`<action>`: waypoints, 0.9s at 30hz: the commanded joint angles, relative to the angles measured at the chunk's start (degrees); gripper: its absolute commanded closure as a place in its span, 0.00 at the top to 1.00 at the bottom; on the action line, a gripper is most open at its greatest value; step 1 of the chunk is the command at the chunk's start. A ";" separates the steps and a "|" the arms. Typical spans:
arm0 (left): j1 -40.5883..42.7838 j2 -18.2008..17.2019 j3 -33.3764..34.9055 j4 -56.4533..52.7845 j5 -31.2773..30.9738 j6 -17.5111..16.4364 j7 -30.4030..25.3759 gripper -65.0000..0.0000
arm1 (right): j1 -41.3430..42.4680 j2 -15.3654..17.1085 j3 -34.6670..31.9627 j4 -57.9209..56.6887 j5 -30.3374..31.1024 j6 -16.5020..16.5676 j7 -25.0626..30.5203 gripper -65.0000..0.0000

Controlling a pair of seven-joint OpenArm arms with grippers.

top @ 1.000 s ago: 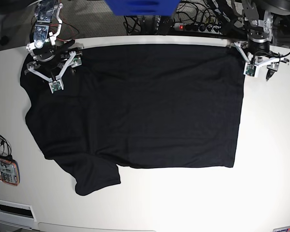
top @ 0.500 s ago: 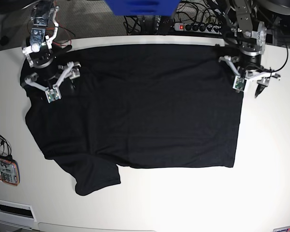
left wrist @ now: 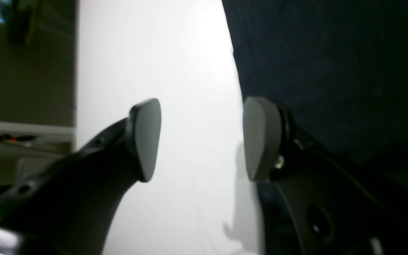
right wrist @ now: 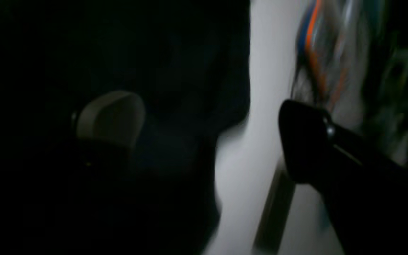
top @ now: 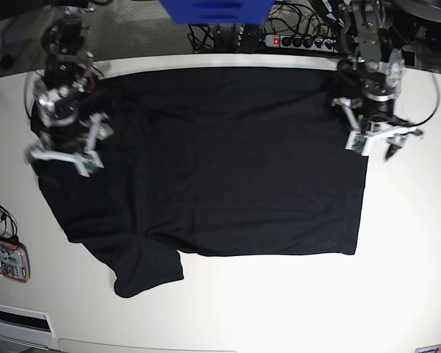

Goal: Fold the T-shirt properly
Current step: 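Release the shirt edge and move both grippers out over the shirt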

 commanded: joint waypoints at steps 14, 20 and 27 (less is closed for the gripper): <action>-6.78 -1.71 10.21 0.90 -0.36 0.61 8.34 0.49 | 3.01 0.78 -4.58 1.02 -3.85 -0.24 -3.54 0.92; -6.78 -2.77 10.21 0.90 -0.36 0.61 8.34 0.22 | 5.38 0.07 -4.58 1.02 -3.76 -0.24 -6.70 0.92; -10.12 -2.77 9.85 0.81 -0.36 0.96 8.17 0.01 | 9.25 -1.68 -4.58 0.93 -0.24 -0.24 -6.79 0.91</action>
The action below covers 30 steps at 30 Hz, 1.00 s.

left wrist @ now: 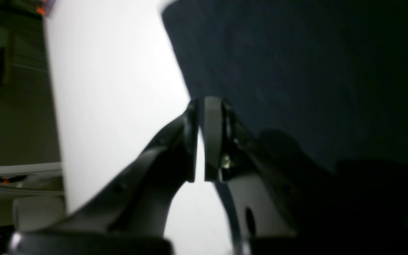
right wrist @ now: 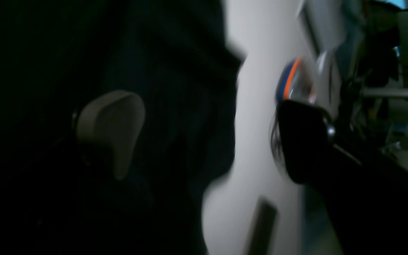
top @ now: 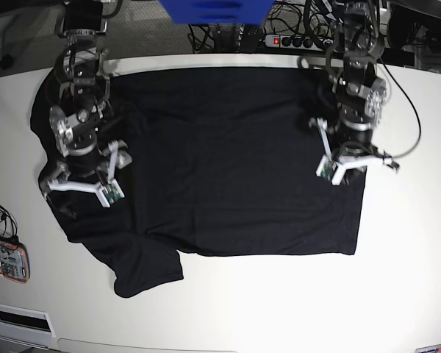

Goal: Fold the T-shirt properly
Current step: 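Release the shirt edge and move both grippers out over the shirt, then lower the left gripper onto the shirt's side edge and grasp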

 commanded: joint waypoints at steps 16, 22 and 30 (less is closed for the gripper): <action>-23.27 -1.71 -0.29 -18.95 -0.23 0.66 -1.03 0.00 | 10.55 -2.38 -0.71 0.69 3.69 -0.68 -0.61 0.51; -31.36 -1.88 -0.29 -27.74 -0.85 0.66 -1.03 0.00 | 10.46 -2.38 -4.76 0.77 3.78 -0.68 -3.60 0.52; -39.80 -6.98 -4.68 -44.27 -23.97 0.48 -0.77 0.00 | 10.38 -2.38 -7.66 0.86 3.78 -0.68 -3.68 0.52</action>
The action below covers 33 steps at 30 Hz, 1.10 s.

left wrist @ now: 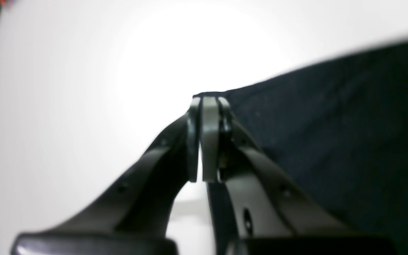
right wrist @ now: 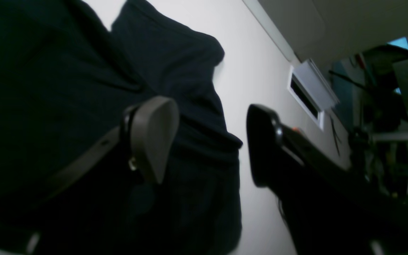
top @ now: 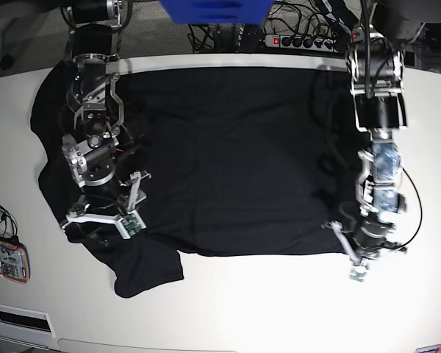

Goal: Fold the T-shirt properly
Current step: 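Lower the left gripper onto the shirt's side edge and grasp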

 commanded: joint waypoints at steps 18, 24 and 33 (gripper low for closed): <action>0.32 -8.95 -3.70 -13.31 -21.18 -0.79 -8.09 0.00 | 1.00 0.16 -2.45 1.34 0.28 -0.54 1.06 0.51; 0.32 -8.68 -3.78 -13.40 -21.27 -4.22 -8.18 0.16 | -0.06 0.16 -3.15 1.34 0.28 -0.54 1.23 0.51; -0.56 -8.77 -2.90 -17.09 -21.18 -6.07 -8.18 0.40 | -4.63 0.16 -3.15 1.26 0.28 -0.54 1.41 0.51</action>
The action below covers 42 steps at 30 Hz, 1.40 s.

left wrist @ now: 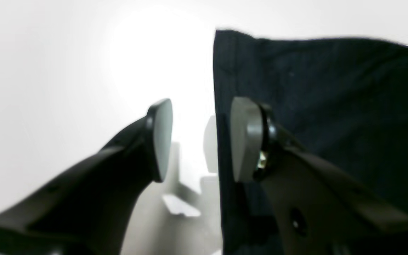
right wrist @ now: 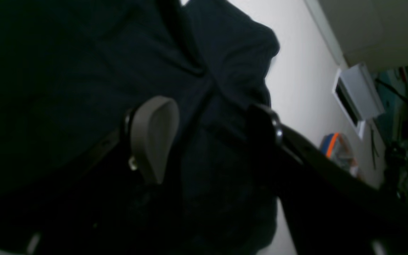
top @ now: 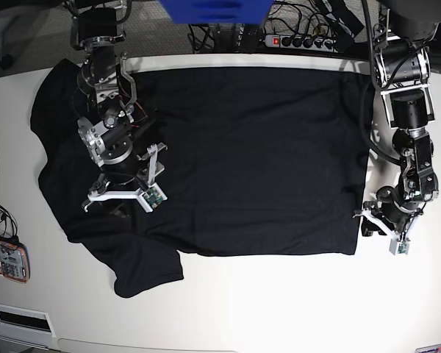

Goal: Fold the T-shirt properly
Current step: 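Lower the left gripper onto the shirt's side edge and grasp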

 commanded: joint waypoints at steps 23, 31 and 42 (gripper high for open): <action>-14.49 1.47 12.62 -26.93 -0.33 -3.11 -18.86 0.40 | 0.84 0.14 0.56 1.21 0.07 -0.70 1.28 0.51; -14.58 -1.69 12.53 -26.57 -0.42 -2.85 -18.94 0.40 | 0.84 0.14 0.39 1.21 0.07 -0.70 1.28 0.51; -13.61 -2.57 12.53 -21.56 -0.42 -2.76 -18.94 0.40 | 0.84 0.14 0.30 1.13 -0.11 -0.70 1.28 0.51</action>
